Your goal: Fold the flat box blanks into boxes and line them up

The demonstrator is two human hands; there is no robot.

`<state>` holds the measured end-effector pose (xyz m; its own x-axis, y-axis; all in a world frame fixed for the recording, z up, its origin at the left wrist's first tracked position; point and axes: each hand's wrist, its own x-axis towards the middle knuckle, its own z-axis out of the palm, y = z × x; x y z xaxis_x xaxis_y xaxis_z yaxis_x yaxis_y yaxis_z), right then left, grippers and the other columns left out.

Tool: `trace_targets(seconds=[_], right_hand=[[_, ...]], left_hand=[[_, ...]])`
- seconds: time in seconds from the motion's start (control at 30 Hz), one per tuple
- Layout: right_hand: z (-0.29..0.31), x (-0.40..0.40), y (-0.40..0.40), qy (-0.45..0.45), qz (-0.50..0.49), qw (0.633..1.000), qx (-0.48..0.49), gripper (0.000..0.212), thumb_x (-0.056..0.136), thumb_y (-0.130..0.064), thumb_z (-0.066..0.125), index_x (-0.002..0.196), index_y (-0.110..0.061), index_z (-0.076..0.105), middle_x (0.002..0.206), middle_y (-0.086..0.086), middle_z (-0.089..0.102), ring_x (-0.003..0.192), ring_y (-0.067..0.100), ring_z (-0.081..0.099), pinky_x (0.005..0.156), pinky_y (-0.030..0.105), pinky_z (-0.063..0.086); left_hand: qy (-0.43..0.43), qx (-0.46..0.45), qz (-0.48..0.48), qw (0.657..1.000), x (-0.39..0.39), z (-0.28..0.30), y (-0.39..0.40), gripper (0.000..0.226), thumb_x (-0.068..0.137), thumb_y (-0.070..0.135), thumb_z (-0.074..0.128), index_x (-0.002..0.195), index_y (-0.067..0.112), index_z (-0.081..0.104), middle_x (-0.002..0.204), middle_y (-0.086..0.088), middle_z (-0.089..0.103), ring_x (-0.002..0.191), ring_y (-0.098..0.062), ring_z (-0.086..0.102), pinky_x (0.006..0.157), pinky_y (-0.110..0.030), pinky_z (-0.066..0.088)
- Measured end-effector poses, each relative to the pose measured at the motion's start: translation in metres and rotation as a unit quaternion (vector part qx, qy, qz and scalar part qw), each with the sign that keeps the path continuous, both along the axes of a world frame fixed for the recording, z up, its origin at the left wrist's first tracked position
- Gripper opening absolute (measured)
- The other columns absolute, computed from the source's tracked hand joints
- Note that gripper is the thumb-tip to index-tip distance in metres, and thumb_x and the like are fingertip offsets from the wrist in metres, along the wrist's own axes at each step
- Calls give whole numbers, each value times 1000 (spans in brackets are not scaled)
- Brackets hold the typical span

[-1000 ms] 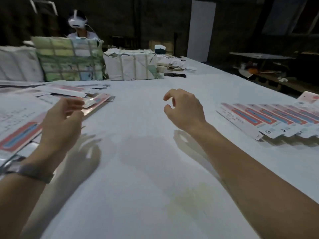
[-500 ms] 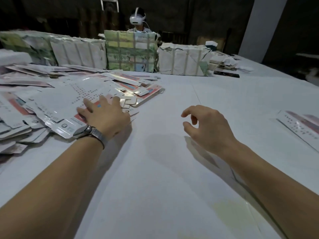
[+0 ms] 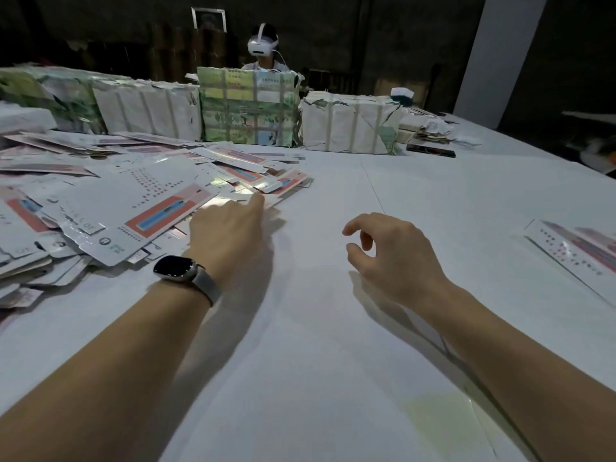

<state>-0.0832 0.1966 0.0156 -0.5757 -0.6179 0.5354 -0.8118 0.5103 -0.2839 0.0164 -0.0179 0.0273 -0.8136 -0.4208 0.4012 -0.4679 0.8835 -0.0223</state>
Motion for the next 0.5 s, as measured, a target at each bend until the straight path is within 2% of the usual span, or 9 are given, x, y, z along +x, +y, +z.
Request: trace_targets(seconds=[0.07, 0.17, 0.2, 0.23, 0.27, 0.3, 0.37, 0.43, 0.5], right_hand=[[0, 1, -2, 1, 7, 1000, -22, 18, 90, -26, 62, 108, -28, 66, 77, -12, 53, 66, 2, 45, 66, 29, 37], [4, 2, -4, -22, 25, 995, -95, 28, 90, -27, 64, 118, -27, 60, 74, -10, 55, 62, 0, 47, 68, 33, 43], [6, 2, -5, -38, 33, 990, -129, 33, 91, -29, 63, 123, -27, 56, 73, -10, 56, 62, 3, 49, 67, 34, 44], [9, 3, -4, -53, 45, 984, -163, 37, 91, -31, 62, 126, -27, 52, 73, -9, 56, 62, 6, 50, 65, 33, 44], [12, 3, -4, -64, 59, 977, -194, 40, 90, -33, 61, 128, -27, 49, 73, -8, 57, 62, 9, 52, 63, 33, 46], [15, 4, -4, -75, 71, 970, -221, 42, 90, -35, 60, 129, -28, 46, 73, -6, 58, 64, 12, 55, 60, 34, 48], [20, 8, -2, -104, 86, 956, -261, 48, 87, -37, 61, 130, -32, 41, 74, 0, 60, 67, 20, 58, 63, 43, 53], [23, 12, -2, -155, 112, 936, -296, 52, 85, -35, 64, 129, -39, 38, 73, 4, 60, 71, 28, 60, 69, 50, 54], [24, 14, -2, -218, 156, 907, -326, 55, 86, -30, 62, 133, -42, 35, 78, 9, 62, 71, 27, 59, 68, 43, 53]], left_hand=[[62, 6, -42, 997, 1, 11, 21, 43, 95, 9, 44, 137, 20, 42, 79, -8, 53, 75, -36, 54, 54, -34, 28], [190, 56, -179, 964, 3, 26, 45, 53, 90, 2, 50, 141, 17, 46, 106, -18, 69, 84, -43, 60, 60, -42, 41], [236, 96, -228, 940, 5, 29, 51, 52, 90, 2, 52, 140, 16, 48, 109, -14, 71, 86, -40, 63, 62, -43, 49], [265, 169, -263, 912, 6, 31, 56, 50, 91, 4, 53, 138, 17, 50, 108, -5, 72, 86, -30, 68, 64, -41, 56], [279, 274, -284, 875, 6, 33, 60, 47, 92, 5, 51, 136, 20, 51, 105, 6, 72, 86, -19, 70, 64, -33, 59], [279, 391, -302, 823, 6, 35, 65, 44, 94, 5, 49, 133, 23, 52, 102, 11, 73, 86, -12, 72, 65, -27, 60], [265, 558, -293, 729, 5, 32, 72, 43, 98, 2, 47, 132, 27, 52, 103, 6, 75, 89, -13, 74, 70, -30, 62], [252, 626, -259, 691, 3, 26, 75, 45, 99, 3, 48, 136, 28, 50, 107, 3, 76, 93, -15, 74, 77, -33, 60], [232, 647, -260, 679, 0, 21, 76, 38, 101, 17, 55, 137, 30, 50, 110, 5, 76, 99, -13, 73, 84, -33, 55]])
